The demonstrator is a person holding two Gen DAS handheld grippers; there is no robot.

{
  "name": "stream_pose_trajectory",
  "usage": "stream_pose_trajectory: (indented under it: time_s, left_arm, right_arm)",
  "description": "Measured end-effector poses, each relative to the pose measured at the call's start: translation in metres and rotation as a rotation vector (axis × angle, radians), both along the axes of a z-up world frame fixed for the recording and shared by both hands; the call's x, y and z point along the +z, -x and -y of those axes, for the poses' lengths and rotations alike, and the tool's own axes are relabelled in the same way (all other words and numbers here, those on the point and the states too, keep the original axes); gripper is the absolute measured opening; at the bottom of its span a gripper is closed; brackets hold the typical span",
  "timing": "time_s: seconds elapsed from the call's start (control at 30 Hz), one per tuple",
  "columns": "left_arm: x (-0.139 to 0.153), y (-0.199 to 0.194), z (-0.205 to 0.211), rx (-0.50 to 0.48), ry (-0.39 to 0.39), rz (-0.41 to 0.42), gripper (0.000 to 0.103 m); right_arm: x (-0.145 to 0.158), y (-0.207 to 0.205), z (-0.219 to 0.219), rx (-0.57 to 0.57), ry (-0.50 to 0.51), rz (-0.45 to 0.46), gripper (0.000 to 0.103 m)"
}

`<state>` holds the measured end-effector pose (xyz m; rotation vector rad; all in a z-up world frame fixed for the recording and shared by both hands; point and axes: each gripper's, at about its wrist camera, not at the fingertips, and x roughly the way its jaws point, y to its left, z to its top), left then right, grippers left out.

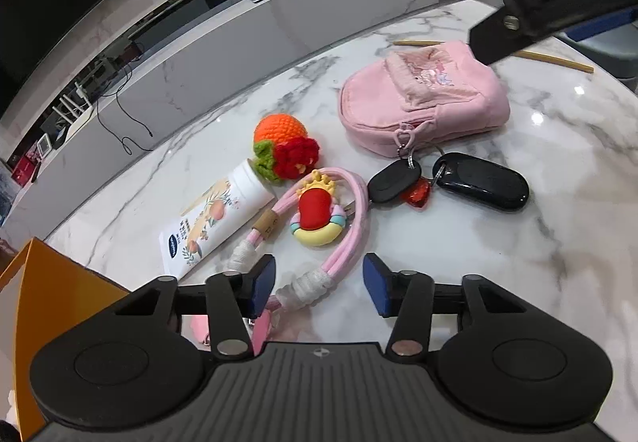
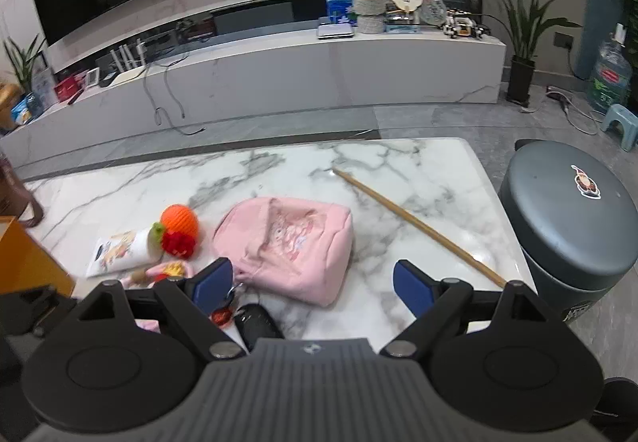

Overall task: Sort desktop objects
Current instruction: 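Close the left gripper on the pink teether cord while the right approaches the pink bag, then grasp the pink bag with the right gripper while the left lifts the teether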

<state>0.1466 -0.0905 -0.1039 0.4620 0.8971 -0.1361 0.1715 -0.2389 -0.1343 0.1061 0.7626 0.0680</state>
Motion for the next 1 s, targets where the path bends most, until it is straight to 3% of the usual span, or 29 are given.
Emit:
stream_pose_trajectory:
  time_s: [0.07, 0.23, 0.8, 1.0]
  left_arm:
    - [-0.001, 0.001, 0.000, -0.001, 0.003, -0.008, 0.034]
    - [0.001, 0.006, -0.001, -0.011, 0.016, 0.012, 0.019]
    - [0.048, 0.020, -0.015, 0.001, 0.134, 0.068, 0.005]
    - [0.047, 0.025, -0.017, -0.027, 0.117, 0.065, 0.005]
  right_arm:
    - [-0.003, -0.006, 0.002, -0.036, 0.003, -0.007, 0.089]
    - [-0.008, -0.015, 0.005, -0.089, -0.007, -0.020, 0.094]
    - [-0.028, -0.041, -0.015, -0.120, -0.046, -0.063, 0.095]
    - [-0.025, -0.041, -0.011, -0.141, -0.055, -0.056, 0.095]
